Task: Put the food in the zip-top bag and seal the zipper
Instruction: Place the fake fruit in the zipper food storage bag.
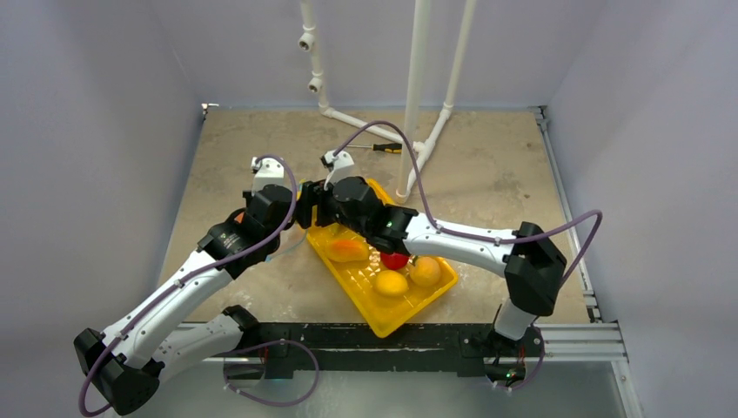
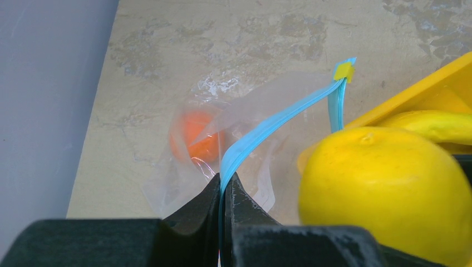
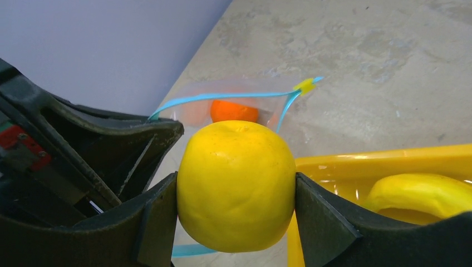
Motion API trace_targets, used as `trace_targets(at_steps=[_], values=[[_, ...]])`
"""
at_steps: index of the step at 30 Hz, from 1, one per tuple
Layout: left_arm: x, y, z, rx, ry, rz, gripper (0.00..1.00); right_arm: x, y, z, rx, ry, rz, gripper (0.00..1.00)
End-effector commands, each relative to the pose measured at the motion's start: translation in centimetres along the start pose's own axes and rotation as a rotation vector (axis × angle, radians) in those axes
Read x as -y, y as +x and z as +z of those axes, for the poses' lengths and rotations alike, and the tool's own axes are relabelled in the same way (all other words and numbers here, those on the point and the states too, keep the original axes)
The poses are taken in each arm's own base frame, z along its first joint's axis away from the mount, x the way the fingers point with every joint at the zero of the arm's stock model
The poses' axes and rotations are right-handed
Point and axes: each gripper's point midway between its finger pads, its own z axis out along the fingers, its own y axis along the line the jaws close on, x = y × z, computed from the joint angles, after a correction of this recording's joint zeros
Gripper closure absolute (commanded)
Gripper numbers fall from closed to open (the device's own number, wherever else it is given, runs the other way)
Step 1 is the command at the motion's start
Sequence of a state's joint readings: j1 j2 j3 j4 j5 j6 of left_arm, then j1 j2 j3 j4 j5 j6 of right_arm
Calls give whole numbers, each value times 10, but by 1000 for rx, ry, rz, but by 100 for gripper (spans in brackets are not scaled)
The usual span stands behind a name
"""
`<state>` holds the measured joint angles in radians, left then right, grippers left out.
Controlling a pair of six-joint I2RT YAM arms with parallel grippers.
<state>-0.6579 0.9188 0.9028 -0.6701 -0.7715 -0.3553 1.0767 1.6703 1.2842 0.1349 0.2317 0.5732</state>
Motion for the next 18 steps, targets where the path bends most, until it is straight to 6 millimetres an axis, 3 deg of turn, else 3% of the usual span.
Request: trace_targets(at_steps=[1, 7, 14, 18], values=[[2, -7, -1, 27, 11, -16, 100, -31, -17, 4, 42, -90, 5, 57], [1, -7, -2, 29, 9, -18, 100, -30, 2, 14, 9, -90, 10, 47], [2, -6, -1, 26, 10, -14, 100, -26, 16, 23, -15, -72, 15, 18], [2, -6, -1, 26, 9, -14, 100, -25, 15, 24, -9, -64, 20, 9]])
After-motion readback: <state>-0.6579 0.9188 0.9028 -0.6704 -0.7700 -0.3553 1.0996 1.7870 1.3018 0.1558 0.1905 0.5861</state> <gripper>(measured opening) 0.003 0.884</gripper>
